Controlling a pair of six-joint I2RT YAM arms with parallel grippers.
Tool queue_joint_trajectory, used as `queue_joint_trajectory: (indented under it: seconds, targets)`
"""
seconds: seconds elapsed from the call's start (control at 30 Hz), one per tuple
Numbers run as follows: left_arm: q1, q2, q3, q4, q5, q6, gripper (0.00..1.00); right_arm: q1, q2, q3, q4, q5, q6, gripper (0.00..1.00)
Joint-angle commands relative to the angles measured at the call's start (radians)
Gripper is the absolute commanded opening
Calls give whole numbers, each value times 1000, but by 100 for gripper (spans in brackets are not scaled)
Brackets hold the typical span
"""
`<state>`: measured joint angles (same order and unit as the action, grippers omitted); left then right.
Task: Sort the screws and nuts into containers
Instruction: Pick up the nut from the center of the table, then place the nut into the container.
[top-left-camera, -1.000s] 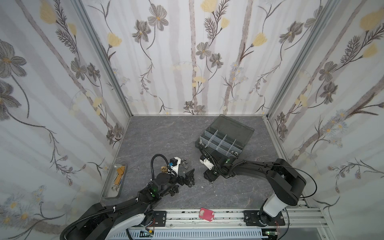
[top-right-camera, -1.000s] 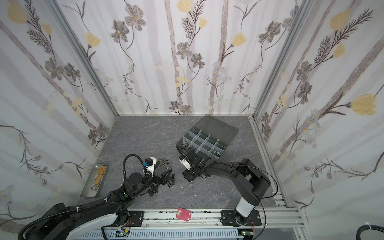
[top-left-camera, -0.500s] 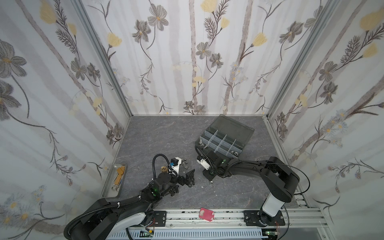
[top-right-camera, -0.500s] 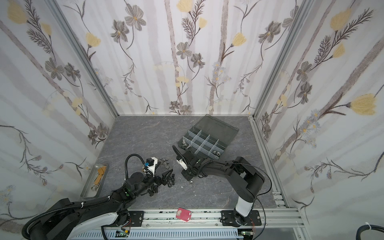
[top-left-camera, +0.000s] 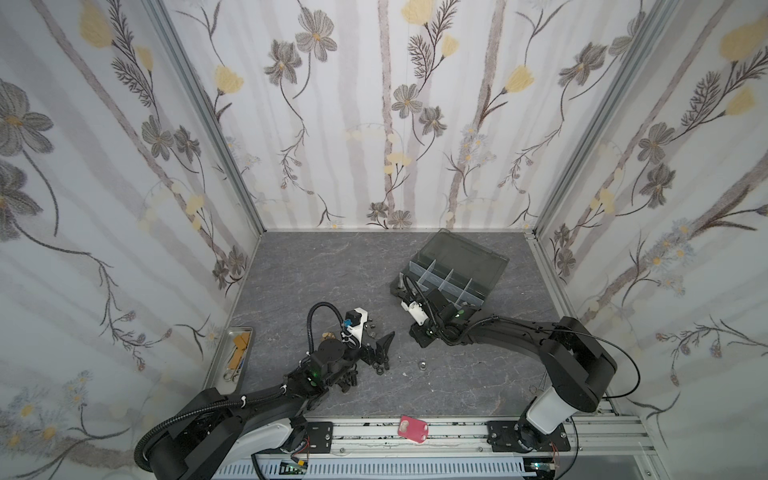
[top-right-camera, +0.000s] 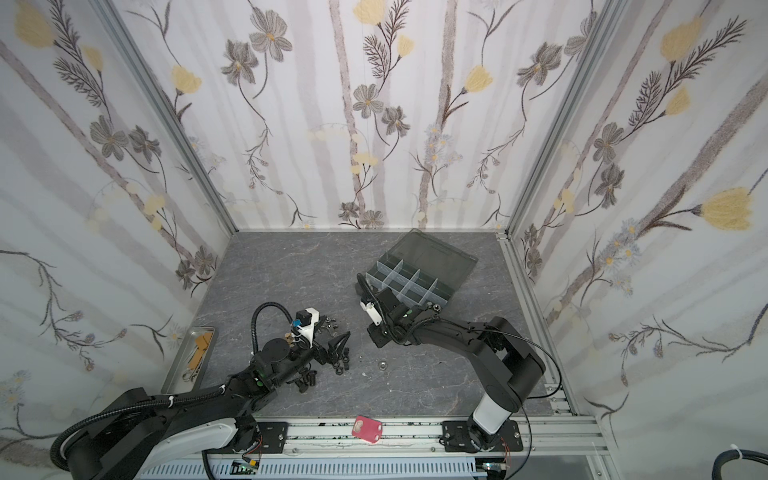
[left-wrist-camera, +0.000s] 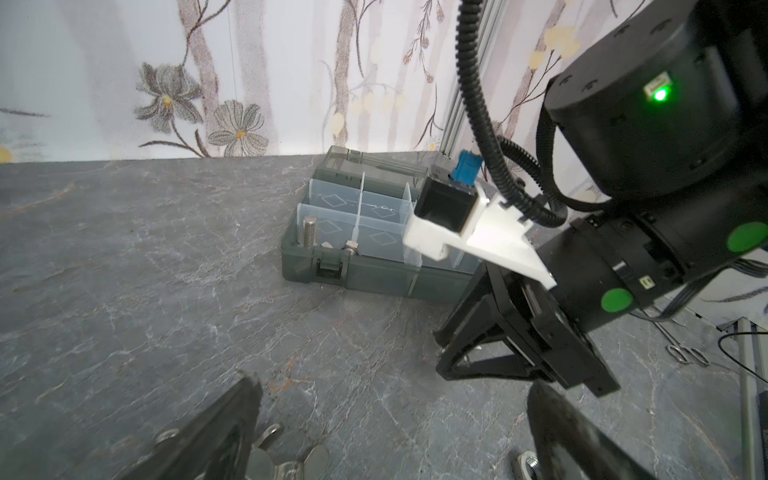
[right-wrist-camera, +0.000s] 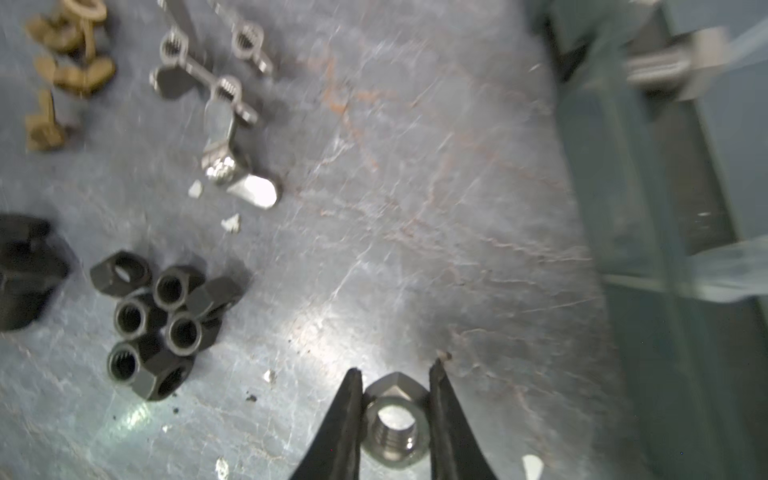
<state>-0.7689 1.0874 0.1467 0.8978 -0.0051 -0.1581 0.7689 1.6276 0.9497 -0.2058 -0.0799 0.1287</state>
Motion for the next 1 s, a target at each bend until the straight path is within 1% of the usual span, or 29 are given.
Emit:
queue_joint_trajectory:
  seconds: [0.0,0.03,0.1,0.3,0.5,0.67,0.77,0.97]
  targets:
    - [1,26,44,76,55,47,100,-39,-26,18,62,-5,68,20]
    - [0,36,58,78,68,58,100,-58,-59,22,72,-10,83,20]
    - [2,59,90,92,97,78,100,-95,-77,32,92,-12,111,20]
    - [3,142,209,59,194,121,100,-197,-95,60,97,14,136,20]
    - [3,211,289,18,229,135,100,-305,-99,63,19,75,132,21]
    - [3,273,340,3,260,135,100,-374,-104,41,-45,121,145,21]
    - [3,310,361,5,280,132,100,-412,-116,14,-52,159,155,21]
    - [3,365,381,23,308,116,100,-468,-114,-21,-50,186,175,21]
